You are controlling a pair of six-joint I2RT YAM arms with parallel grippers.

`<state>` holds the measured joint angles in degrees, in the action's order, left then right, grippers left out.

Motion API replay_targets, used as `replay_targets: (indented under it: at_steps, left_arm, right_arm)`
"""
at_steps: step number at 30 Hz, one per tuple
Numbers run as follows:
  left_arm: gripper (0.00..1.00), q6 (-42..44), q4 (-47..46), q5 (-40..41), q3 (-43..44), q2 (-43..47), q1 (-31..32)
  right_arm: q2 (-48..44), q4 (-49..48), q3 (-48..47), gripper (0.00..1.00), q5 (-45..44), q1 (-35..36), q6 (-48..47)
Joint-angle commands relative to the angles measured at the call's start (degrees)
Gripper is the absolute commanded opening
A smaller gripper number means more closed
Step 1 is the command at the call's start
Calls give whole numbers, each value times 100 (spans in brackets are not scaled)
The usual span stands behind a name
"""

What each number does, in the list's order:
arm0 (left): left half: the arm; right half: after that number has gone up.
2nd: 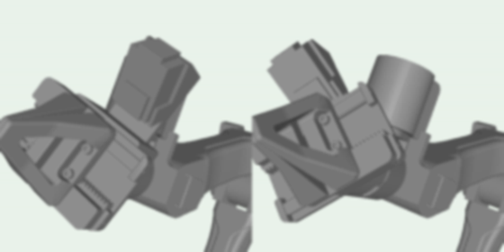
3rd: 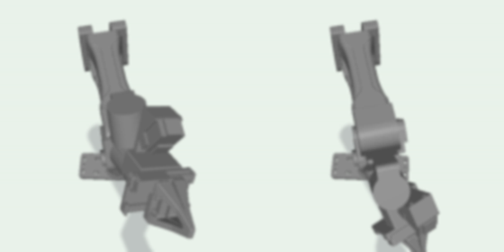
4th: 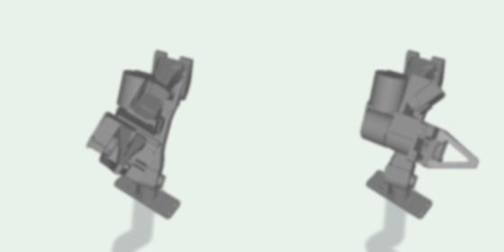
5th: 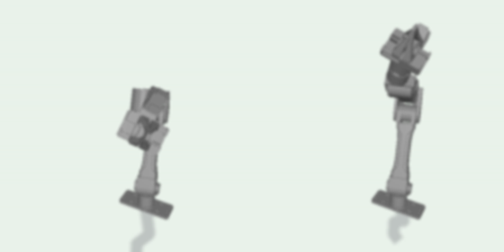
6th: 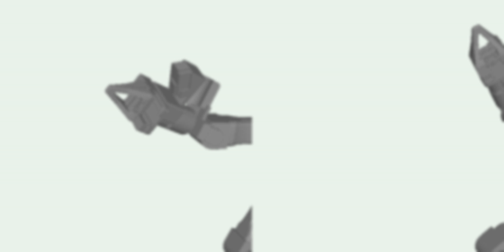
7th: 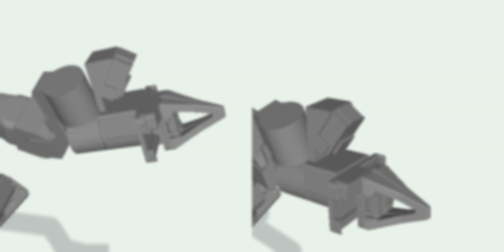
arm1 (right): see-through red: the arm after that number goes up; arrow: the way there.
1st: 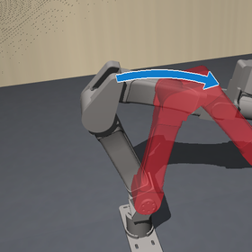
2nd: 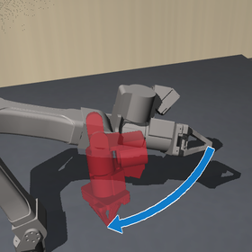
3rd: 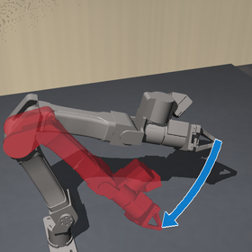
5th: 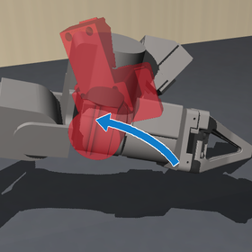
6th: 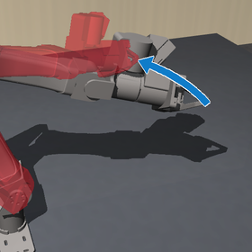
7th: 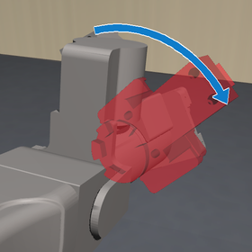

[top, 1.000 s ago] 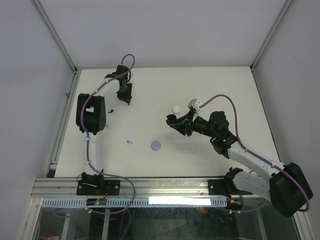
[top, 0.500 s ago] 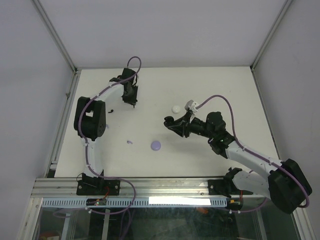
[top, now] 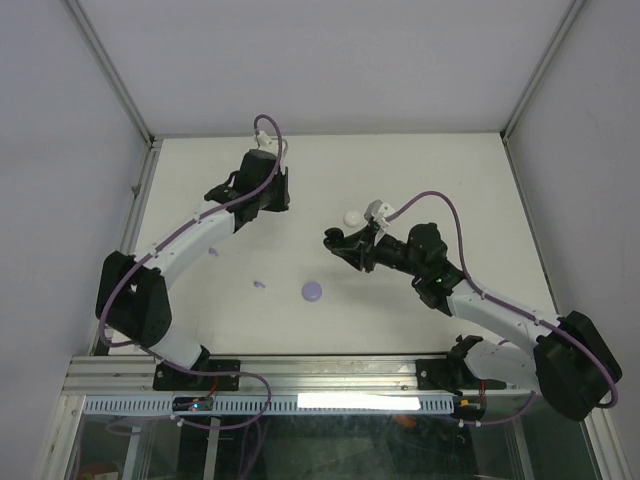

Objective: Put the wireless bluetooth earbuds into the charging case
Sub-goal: Pick up the earbud from the center of the board, then place the earbud in the charging case.

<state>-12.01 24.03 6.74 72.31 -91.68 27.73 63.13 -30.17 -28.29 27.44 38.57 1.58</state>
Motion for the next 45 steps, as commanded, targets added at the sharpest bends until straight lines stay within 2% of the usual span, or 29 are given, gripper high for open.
replay_targets:
  at_steps: [1, 6, 13, 26, 33, 45]
  left_arm:
    - [9, -362, -821, 382, -433, 837, 366]
    - [9, -577, -1277, 365, -973, 1708, 706]
    - [9, -619, -1599, 485, -1211, 2308, 1250]
    - [9, -585, -2323, 1210, -1652, 2894, 2197]
    - [10, -510, -2910, 1460, -2029, 3112, 2390]
    - [10, -145, -3787, 1443, -2150, 2861, 2648]
  right_arm:
    - [58, -652, -353, 0, -221, 56, -371]
    - [247, -1546, -214, 0, -242, 97, -284]
    - [489, -2375, -137, 0, -159, 138, -552]
    - [691, -2922, -156, 0, -604, 136, -685]
    - [696, -2898, -90, 0, -744, 138, -505]
    - [789, -3095, -42, 0, -634, 134, -322]
